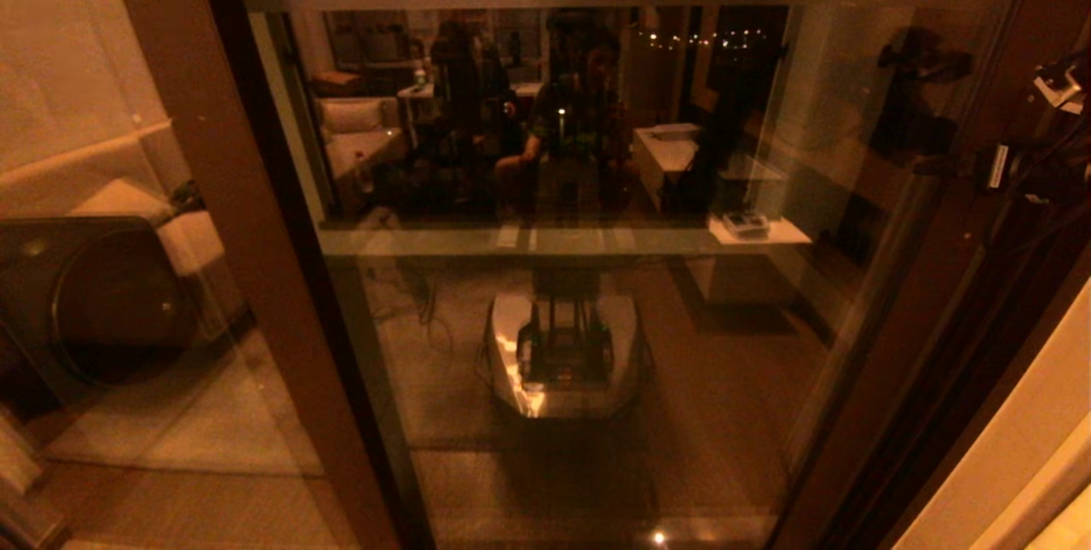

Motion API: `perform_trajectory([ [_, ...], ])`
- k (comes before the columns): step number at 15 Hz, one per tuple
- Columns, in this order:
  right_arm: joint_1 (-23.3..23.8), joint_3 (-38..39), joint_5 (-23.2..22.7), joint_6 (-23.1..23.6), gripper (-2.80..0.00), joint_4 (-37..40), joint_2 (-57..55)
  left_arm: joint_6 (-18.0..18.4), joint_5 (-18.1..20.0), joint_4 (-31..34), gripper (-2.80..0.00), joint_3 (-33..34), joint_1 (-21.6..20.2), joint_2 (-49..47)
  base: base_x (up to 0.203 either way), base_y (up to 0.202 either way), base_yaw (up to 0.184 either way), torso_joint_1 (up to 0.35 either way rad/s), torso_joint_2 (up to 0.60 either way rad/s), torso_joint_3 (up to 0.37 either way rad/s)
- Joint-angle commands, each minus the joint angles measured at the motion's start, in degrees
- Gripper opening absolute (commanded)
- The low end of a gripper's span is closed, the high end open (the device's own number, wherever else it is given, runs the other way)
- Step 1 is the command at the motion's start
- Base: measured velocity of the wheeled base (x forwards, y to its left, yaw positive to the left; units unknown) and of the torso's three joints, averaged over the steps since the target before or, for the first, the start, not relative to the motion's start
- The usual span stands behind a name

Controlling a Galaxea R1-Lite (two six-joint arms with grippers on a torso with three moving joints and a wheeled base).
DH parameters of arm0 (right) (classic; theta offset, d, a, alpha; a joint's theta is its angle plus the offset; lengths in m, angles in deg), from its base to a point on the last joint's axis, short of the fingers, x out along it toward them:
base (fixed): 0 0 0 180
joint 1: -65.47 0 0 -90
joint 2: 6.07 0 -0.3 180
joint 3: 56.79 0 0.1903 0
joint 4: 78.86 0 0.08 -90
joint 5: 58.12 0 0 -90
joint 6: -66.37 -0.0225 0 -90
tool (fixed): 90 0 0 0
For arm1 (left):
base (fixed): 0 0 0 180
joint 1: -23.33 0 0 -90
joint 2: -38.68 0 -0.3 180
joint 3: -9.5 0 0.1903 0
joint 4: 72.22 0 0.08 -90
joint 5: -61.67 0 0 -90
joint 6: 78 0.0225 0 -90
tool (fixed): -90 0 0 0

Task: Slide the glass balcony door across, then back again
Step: Open the slid door

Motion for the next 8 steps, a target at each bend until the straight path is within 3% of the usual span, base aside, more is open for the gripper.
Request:
perform_trajectory([
  [1,-1.3,0.2,-0.4,0.0,0.00,-0.1,1.2,0.0,0.0,-0.1,-2.80,2.0,0.0,-0.1,0.000,0.000,0.000,0.000,0.00,0.000],
  [8,-3.2,1.9,0.9,0.0,0.00,-0.1,2.4,0.0,0.0,-0.1,-2.80,2.0,0.0,-0.1,0.000,0.000,0.000,0.000,0.00,0.000],
])
